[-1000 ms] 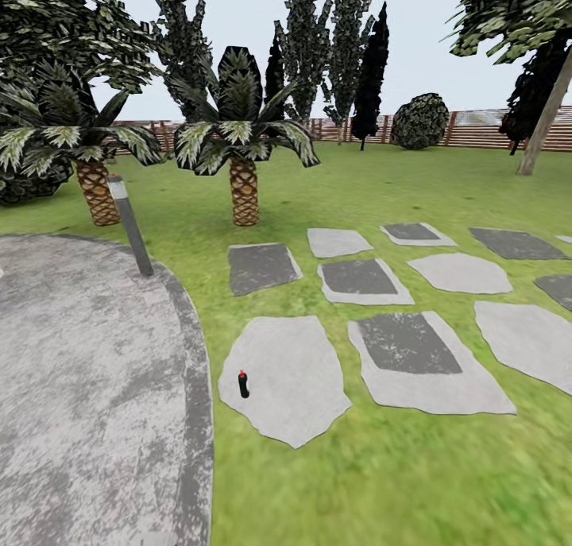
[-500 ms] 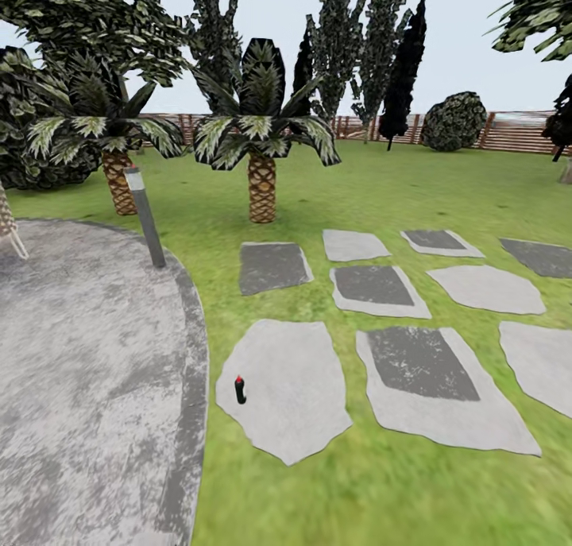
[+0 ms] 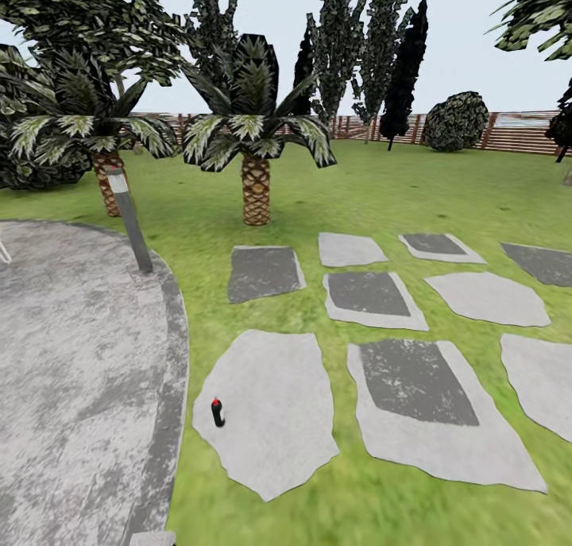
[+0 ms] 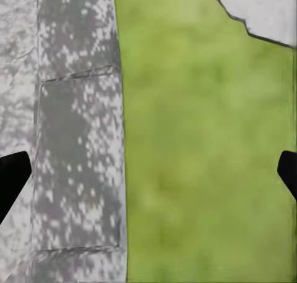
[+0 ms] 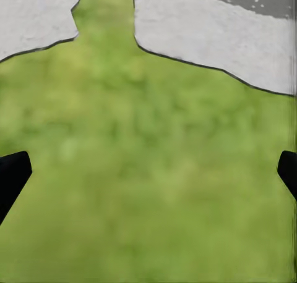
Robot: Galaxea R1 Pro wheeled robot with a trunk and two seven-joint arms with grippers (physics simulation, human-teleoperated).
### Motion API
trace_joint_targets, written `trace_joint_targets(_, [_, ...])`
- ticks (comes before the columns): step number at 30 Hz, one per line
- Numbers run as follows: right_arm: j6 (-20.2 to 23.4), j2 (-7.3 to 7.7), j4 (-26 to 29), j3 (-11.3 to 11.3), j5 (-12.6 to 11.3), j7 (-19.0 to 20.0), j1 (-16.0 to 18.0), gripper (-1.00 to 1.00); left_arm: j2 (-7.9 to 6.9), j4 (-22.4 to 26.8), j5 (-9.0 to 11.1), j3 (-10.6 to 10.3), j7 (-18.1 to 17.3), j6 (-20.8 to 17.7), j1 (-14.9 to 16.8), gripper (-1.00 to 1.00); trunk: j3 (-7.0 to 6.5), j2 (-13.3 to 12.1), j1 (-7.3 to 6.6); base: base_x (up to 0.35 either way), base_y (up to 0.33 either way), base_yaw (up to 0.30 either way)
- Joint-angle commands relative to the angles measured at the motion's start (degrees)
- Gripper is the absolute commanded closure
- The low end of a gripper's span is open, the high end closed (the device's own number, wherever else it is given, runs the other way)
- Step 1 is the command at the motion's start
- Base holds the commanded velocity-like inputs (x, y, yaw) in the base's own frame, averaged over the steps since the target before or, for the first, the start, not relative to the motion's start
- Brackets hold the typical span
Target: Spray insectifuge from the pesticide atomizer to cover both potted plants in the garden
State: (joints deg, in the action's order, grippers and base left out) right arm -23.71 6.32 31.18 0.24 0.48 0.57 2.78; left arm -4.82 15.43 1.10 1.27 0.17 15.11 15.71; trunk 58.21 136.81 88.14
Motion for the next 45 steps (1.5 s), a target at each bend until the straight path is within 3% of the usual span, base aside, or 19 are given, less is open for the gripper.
trace_joint_targets(1, [-0.2,-0.01,-0.1,0.0,0.0,0.1,0.0,-1.0,0.03,0.1,0.1,0.1,0.0,0.2,0.0,-1.0,0.05,0.0,0.02,0.228,-0.173,0.0])
trace_joint_targets(5, [-0.1,-0.21,1.2,0.1,-0.1,0.0,0.1,-1.0,0.25,0.9,0.1,0.0,-0.2,0.2,0.0,-1.0,0.05,0.0,0.02,0.082,-0.062,0.0])
trace_joint_targets(9, [-0.1,-1.19,6.8,0.1,0.0,-0.2,1.4,-1.0,0.23,1.1,0.1,-0.1,-0.3,0.2,0.8,-1.0,0.05,0.0,0.02,0.012,-0.009,0.0])
trace_joint_targets(10, [0.2,-1.52,10.3,0.1,0.0,-0.3,3.5,-1.0,0.0,1.9,0.0,-0.1,-0.5,0.1,2.2,-1.0,0.05,0.0,0.02,0.003,-0.002,0.0])
trace_joint_targets(12, [1.2,-1.68,12.0,0.1,0.0,-0.4,7.0,-1.0,-0.4,2.8,0.0,-0.1,-0.8,-0.4,4.4,-1.0,0.05,0.0,0.02,0.001,-0.001,0.0])
trace_joint_targets(17, [9.0,-2.65,12.0,0.1,0.1,-0.4,16.7,-1.0,-0.65,3.3,-0.3,-0.3,-1.1,-1.0,8.8,-1.0,0.05,0.0,0.02,0.0,0.0,0.0])
trace_joint_targets(23, [14.1,-2.91,11.9,0.0,0.1,-0.3,24.3,-1.0,-0.16,3.2,-0.2,-0.2,-1.0,-1.3,12.6,-1.0,0.05,0.0,0.02,0.0,0.0,0.0])
trace_joint_targets(32, [14.5,-2.09,8.3,0.1,0.2,0.2,25.5,-1.0,-0.11,3.3,-0.2,-0.3,-0.9,-0.4,13.0,-1.0,0.05,0.0,0.02,0.009,0.0,0.0])
trace_joint_targets(45, [14.4,-2.09,5.9,0.1,0.2,0.1,25.5,-1.0,-0.27,3.2,0.1,-0.1,-1.0,-0.3,13.0,-1.0,0.05,0.0,0.02,0.251,-0.188,0.0])
